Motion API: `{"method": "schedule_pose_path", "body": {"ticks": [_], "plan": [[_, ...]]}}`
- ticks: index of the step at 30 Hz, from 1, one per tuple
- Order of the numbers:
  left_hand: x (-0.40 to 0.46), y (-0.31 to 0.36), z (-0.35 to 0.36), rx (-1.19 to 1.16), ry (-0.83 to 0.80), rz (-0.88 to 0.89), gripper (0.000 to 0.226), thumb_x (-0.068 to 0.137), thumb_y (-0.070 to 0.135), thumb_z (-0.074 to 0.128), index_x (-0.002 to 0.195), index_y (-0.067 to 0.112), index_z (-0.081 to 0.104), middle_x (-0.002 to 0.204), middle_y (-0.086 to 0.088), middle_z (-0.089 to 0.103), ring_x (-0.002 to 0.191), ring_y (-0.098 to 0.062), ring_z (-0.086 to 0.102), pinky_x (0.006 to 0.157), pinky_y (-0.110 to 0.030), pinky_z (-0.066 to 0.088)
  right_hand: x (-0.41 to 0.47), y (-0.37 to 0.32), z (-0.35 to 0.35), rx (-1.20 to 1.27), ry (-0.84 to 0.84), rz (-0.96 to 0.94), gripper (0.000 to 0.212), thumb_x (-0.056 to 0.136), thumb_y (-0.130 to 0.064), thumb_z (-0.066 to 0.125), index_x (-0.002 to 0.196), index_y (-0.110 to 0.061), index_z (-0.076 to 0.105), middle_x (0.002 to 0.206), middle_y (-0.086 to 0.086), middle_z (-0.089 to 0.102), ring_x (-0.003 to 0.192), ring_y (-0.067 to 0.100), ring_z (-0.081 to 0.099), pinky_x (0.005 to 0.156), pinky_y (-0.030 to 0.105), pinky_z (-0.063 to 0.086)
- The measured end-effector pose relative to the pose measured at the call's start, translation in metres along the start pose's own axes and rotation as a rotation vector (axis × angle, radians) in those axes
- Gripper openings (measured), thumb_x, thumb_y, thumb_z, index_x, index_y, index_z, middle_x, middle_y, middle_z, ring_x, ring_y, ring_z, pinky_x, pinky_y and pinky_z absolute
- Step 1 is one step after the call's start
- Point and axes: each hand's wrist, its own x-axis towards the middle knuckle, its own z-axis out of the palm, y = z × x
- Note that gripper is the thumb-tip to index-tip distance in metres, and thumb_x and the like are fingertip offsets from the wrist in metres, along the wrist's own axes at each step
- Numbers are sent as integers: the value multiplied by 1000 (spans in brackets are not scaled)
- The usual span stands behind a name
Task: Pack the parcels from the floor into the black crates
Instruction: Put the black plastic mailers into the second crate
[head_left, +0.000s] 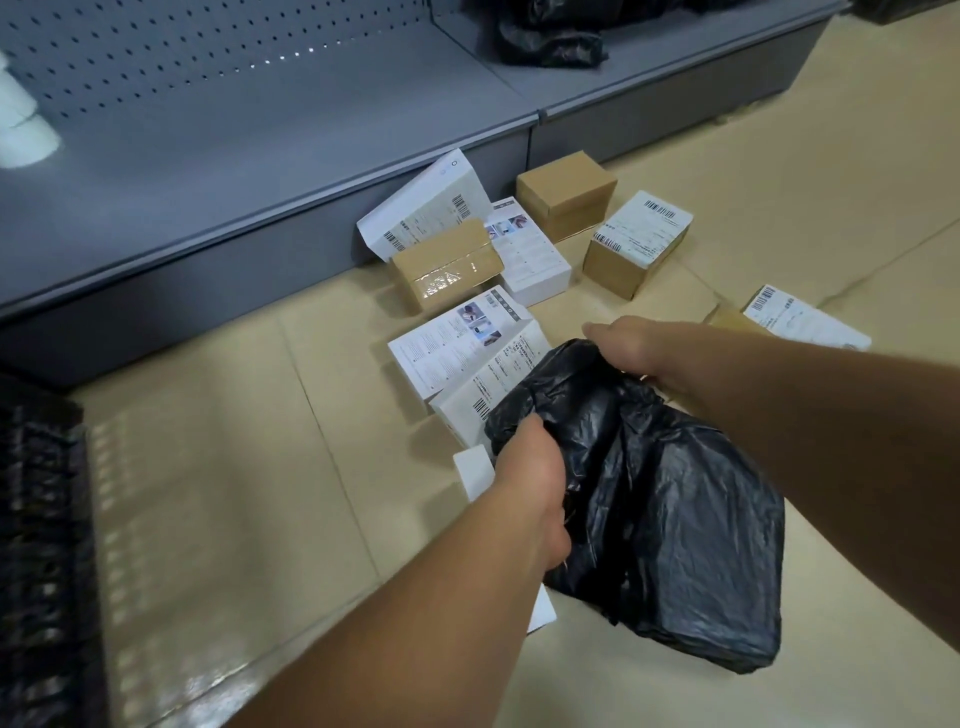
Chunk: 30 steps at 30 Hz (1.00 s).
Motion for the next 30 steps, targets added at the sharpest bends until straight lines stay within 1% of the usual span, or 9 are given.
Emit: {"method": "schedule_pose_path", "body": {"ticks": [4, 7, 10, 14, 16, 19, 22, 26, 30], "plan": [[-16, 9, 4, 68, -71, 49, 32, 102, 51, 46, 84, 29, 61, 44, 12, 64, 33, -3, 59, 30, -14, 41, -3, 4, -8, 207, 81, 52, 66, 104, -52, 27, 151, -6, 35, 155, 15, 39, 136, 35, 42, 110, 43, 35], [-28, 14, 6, 96, -120, 80, 32, 101, 53, 45, 90, 30, 64, 52, 11, 69, 38, -4, 63, 27, -18, 42, -7, 5, -20, 348, 159, 64, 62, 105, -49, 27, 149, -6, 38, 148, 15, 45, 126, 34, 46, 93, 38, 35], [-42, 20, 6, 155, -121, 163, 28, 100, 52, 49, 87, 30, 61, 47, 17, 65, 36, 0, 61, 27, -15, 39, -14, 0, -35, 466, 248, 68, 62, 104, -49, 28, 150, -9, 38, 149, 13, 44, 131, 34, 45, 95, 39, 36], [-63, 36, -2, 169, -145, 210, 31, 93, 58, 56, 76, 33, 55, 41, 22, 56, 41, 2, 56, 38, -11, 39, -30, -17, -51, 630, 296, 58, 58, 100, -50, 33, 144, -15, 45, 134, 9, 56, 114, 31, 57, 90, 40, 49], [-67, 43, -7, 159, -174, 247, 29, 91, 58, 58, 77, 33, 55, 51, 18, 61, 49, 0, 59, 47, -13, 40, -42, -28, -54, 721, 284, 19, 50, 98, -51, 37, 133, -20, 53, 113, 3, 63, 93, 23, 62, 72, 34, 51], [-72, 62, -24, 108, -160, 320, 25, 90, 56, 56, 87, 33, 64, 79, 14, 68, 74, -6, 61, 67, -24, 42, -58, -46, -55, 816, 247, -52, 37, 92, -49, 41, 110, -25, 63, 107, 3, 67, 91, 25, 67, 74, 35, 57], [-84, 83, -58, 75, -147, 436, 34, 93, 51, 53, 84, 29, 77, 72, 14, 76, 70, -5, 69, 59, -21, 45, -78, -73, -50, 905, 208, -114, 32, 95, -47, 43, 94, -21, 62, 94, 4, 69, 74, 23, 73, 60, 33, 60], [-103, 109, -112, 27, -33, 592, 41, 101, 46, 45, 79, 21, 68, 57, 13, 71, 46, -6, 66, 41, -12, 44, -105, -117, -39, 945, 106, -156, 53, 96, -56, 42, 117, -13, 65, 111, 6, 72, 94, 26, 72, 84, 38, 57], [-127, 128, -168, -50, 112, 683, 29, 101, 45, 45, 87, 25, 61, 91, 6, 73, 83, -18, 69, 86, -32, 51, -133, -166, -23, 992, 38, -205, 52, 96, -56, 47, 103, -8, 66, 104, 9, 70, 91, 26, 69, 82, 38, 57]]}}
